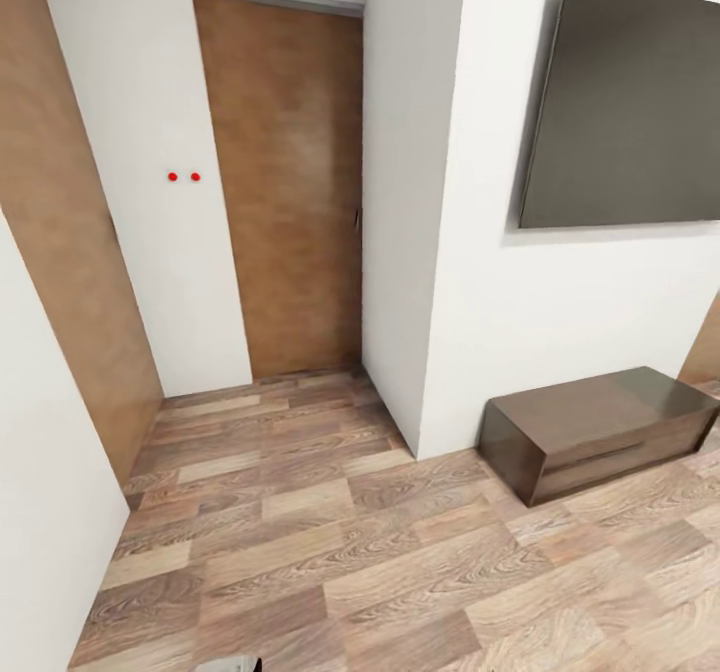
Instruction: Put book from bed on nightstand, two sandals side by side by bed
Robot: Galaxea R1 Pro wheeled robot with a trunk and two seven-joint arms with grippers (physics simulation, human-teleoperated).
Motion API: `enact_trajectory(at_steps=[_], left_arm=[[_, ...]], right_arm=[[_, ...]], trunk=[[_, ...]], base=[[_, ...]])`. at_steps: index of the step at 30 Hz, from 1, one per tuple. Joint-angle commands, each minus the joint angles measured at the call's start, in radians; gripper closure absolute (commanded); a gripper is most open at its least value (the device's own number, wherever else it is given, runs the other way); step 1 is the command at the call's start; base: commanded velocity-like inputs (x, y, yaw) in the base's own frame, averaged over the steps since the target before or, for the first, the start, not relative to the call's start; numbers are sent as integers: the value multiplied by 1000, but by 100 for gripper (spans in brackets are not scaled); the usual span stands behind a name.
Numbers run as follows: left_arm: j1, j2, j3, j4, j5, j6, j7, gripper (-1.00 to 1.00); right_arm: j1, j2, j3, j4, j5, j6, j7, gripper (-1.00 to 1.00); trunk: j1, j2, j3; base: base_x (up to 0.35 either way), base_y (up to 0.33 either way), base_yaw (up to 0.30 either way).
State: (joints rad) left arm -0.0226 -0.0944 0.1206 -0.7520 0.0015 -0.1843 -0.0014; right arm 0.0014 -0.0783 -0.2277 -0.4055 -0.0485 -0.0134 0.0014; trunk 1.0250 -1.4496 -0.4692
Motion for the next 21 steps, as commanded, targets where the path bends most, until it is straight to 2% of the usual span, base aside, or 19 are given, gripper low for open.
enact_trajectory(at_steps=[1,8,21], left_arm=[[0,-1,2,0,0,-3,0,-100],[0,-1,2,0,0,-3,0,-100],[0,-1,2,0,0,-3,0,-100]], right_arm=[[0,0,-1,-1,-5,-1,0,-100],[0,1,-2,-1,-5,-2,0,-100],[0,1,-4,-1,-6,-1,0,-100]], trunk=[[0,0,-1],[0,0,-1],[0,0,-1]], base=[[0,0,-283],[135,0,-284],[297,0,-284]])
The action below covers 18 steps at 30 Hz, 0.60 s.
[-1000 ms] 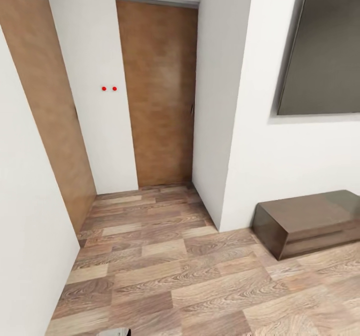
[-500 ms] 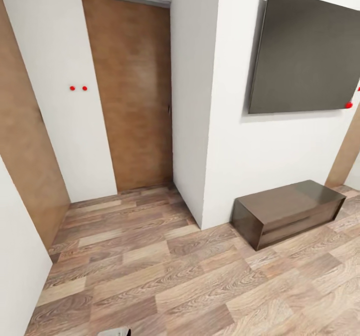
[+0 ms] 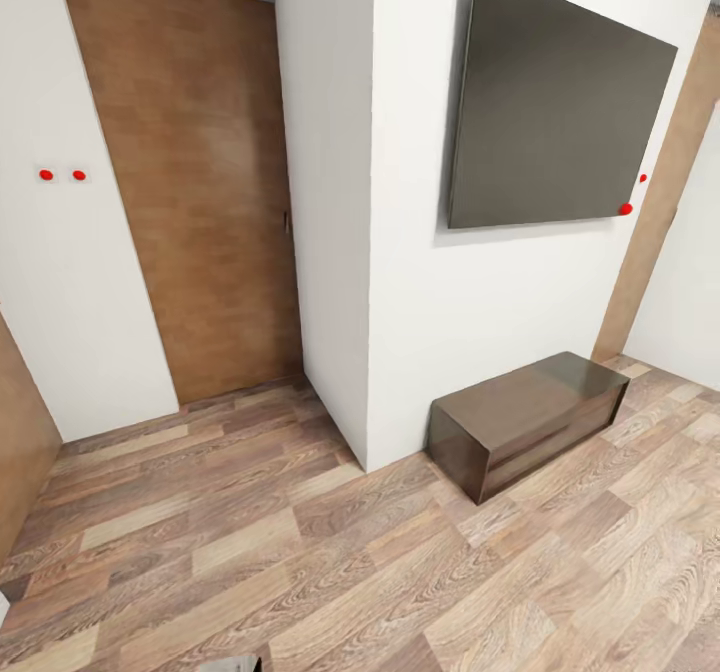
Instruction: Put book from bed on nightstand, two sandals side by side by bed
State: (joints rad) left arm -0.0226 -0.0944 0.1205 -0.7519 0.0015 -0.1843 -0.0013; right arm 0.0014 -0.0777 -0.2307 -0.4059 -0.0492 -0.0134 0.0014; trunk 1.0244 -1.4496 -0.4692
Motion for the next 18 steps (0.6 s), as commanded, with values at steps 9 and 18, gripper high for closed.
enact_trajectory(at_steps=[9,18], left_arm=[[0,-1,2,0,0,-3,0,-100],[0,-1,2,0,0,-3,0,-100]], right_arm=[[0,-1,-2,-2,-6,-2,0,-100],[0,-1,-3,-2,-7,-2,0,-100]], trunk=[[1,0,-1],[1,0,-1]], base=[[292,0,-284],[268,0,-284]])
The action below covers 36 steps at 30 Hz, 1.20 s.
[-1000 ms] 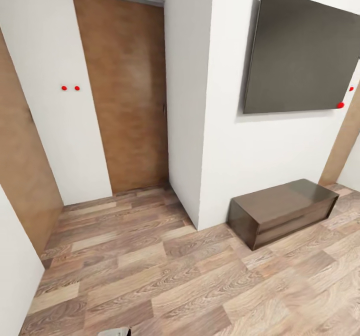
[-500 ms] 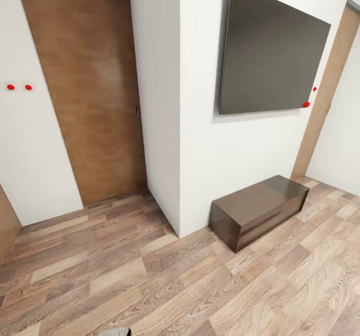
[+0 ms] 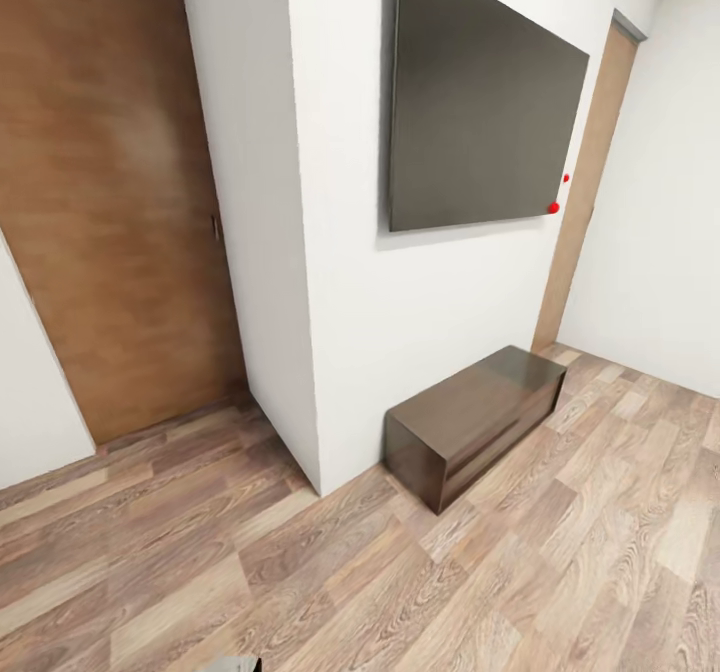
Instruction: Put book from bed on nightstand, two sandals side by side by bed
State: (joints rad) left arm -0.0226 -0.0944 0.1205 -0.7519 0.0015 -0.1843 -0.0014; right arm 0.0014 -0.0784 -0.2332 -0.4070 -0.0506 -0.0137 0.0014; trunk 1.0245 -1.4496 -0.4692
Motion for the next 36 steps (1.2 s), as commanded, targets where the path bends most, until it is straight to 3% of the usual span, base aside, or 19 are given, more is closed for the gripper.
enact_trajectory(at_steps=[1,23,36], left_arm=[[0,-1,2,0,0,-3,0,-100],[0,-1,2,0,0,-3,0,-100],[0,-1,2,0,0,-3,0,-100]], right_arm=[[0,0,-1,-1,-6,-1,0,-100],[0,-1,-2,-1,-7,-2,0,-100],[0,-1,-2,-1,-9,-6,0,-100]], trunk=[[0,0,-1],[0,0,-1],[0,0,-1]], base=[[263,0,-284],[262,5,-284],[261,136,-284]])
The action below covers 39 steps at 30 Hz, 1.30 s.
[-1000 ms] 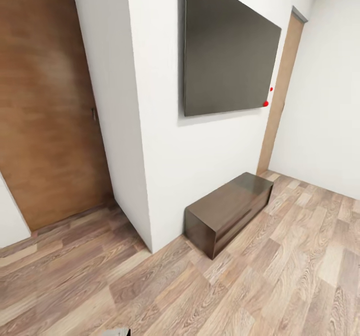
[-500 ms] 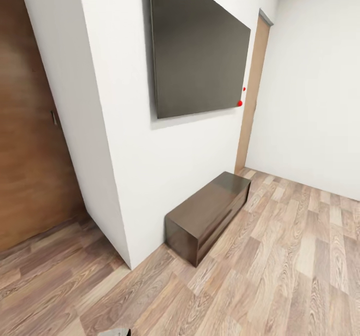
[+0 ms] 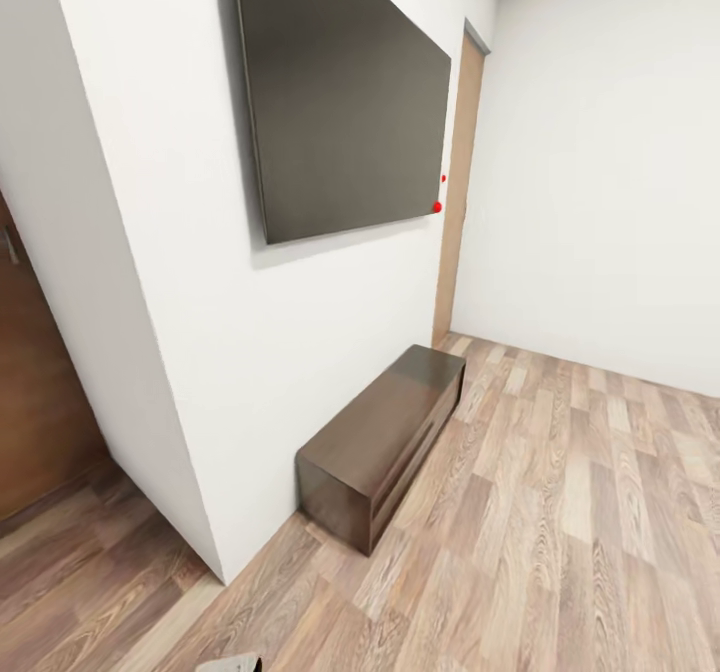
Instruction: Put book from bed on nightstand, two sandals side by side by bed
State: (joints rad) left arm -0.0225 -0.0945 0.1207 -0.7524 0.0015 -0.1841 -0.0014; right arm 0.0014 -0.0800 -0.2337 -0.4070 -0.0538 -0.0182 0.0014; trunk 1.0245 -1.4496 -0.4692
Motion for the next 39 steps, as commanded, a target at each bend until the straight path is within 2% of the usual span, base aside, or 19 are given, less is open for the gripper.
enact_trajectory(at_steps=[1,9,39], left_arm=[[0,-1,2,1,0,-3,0,-100],[0,-1,2,1,0,-3,0,-100],[0,-1,2,1,0,-3,0,-100]], right_arm=[[0,0,-1,-1,-6,-2,0,-100],[0,0,-1,-1,-6,-3,0,-100],[0,4,0,0,-6,-3,0,-100]], trunk=[[0,0,-1],[0,0,-1],[0,0,-1]], base=[[261,173,-284],[173,120,-284],[4,3,-284]])
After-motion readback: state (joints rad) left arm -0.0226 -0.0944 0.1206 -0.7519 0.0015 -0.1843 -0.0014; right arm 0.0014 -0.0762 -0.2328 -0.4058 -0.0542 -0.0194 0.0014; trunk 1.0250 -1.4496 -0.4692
